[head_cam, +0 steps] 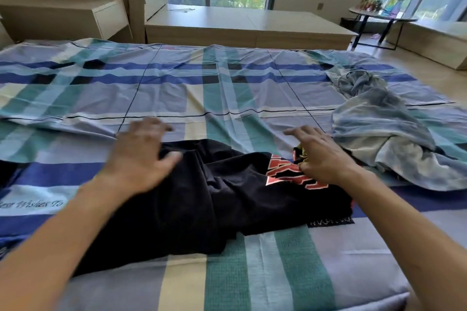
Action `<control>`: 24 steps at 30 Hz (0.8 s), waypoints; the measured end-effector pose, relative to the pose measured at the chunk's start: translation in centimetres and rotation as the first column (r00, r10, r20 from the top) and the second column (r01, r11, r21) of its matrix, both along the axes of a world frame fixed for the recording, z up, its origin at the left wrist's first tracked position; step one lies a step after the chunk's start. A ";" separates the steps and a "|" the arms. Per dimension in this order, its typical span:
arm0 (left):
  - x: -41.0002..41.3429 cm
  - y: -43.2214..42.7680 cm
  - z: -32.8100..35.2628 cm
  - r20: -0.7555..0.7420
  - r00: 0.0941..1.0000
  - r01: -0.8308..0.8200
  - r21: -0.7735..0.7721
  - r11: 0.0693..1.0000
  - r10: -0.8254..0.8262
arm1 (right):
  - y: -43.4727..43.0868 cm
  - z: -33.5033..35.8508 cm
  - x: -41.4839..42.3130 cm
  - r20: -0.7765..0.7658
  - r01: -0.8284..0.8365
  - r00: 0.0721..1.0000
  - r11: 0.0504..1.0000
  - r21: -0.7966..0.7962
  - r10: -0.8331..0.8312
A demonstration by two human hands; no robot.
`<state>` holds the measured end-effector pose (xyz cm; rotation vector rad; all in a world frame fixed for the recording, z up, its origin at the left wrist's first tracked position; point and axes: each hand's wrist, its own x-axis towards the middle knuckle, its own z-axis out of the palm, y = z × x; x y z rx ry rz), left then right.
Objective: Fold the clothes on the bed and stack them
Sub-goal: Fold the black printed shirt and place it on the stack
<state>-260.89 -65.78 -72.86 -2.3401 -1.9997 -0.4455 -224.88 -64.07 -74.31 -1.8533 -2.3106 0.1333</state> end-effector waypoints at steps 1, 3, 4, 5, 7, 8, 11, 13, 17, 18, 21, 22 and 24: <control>2.6 -1.2 -0.2 0.130 0.976 0.179 -0.015 0.984 -0.175 | 0.2 -0.6 -0.6 0.020 -0.060 0.998 0.997 -0.055 0.061; 5.9 -2.9 -1.6 0.210 0.899 0.420 -0.158 0.894 -0.385 | 0.3 -1.9 -1.0 0.081 -0.098 0.989 0.965 -0.244 0.121; 7.0 -3.6 -2.4 0.169 0.878 0.478 -0.230 0.848 -0.449 | 0.4 -2.3 -0.9 0.105 -0.092 0.986 0.941 -0.326 0.132; 7.7 -4.3 -3.0 0.116 0.853 0.519 -0.287 0.805 -0.508 | 0.3 -2.3 -0.7 0.119 -0.082 0.984 0.927 -0.365 0.134; 8.4 -5.4 -3.5 0.056 0.783 0.595 -0.360 0.719 -0.620 | 0.5 -1.8 -0.2 0.147 -0.039 0.985 0.953 -0.300 0.087; 8.6 -5.8 -3.3 0.044 0.749 0.622 -0.390 0.679 -0.661 | 0.6 -1.4 0.1 0.154 0.001 0.987 0.972 -0.234 0.036; 9.3 -6.8 -2.1 0.035 0.725 0.601 -0.518 0.608 -0.687 | 0.7 -0.5 0.3 0.094 0.074 0.993 0.997 -0.017 -0.072; 9.5 -7.1 -1.3 0.062 0.741 0.570 -0.584 0.578 -0.668 | 0.5 -0.2 -0.3 -0.002 0.069 0.998 0.988 0.137 -0.070; 9.0 -7.6 0.6 0.323 0.762 0.599 -0.680 0.422 -0.561 | -0.4 1.0 -2.2 -0.201 0.004 0.977 0.930 0.369 0.076; 8.8 -7.7 1.0 0.461 0.735 0.665 -0.636 0.392 -0.497 | -0.8 1.5 -2.9 -0.256 -0.029 0.957 0.926 0.377 0.134; 7.8 -5.6 1.9 0.673 0.656 0.643 -0.263 0.719 -0.341 | -2.2 2.8 -4.5 -0.414 -0.145 0.867 0.935 0.323 0.277; 7.4 -4.1 2.1 0.616 0.702 0.520 -0.099 0.849 -0.358 | -2.7 3.2 -4.8 -0.438 -0.173 0.844 0.930 0.324 0.309; 7.1 -1.2 2.9 0.443 0.787 0.462 0.039 0.886 -0.429 | -3.8 4.0 -5.7 -0.490 -0.232 0.788 0.916 0.327 0.374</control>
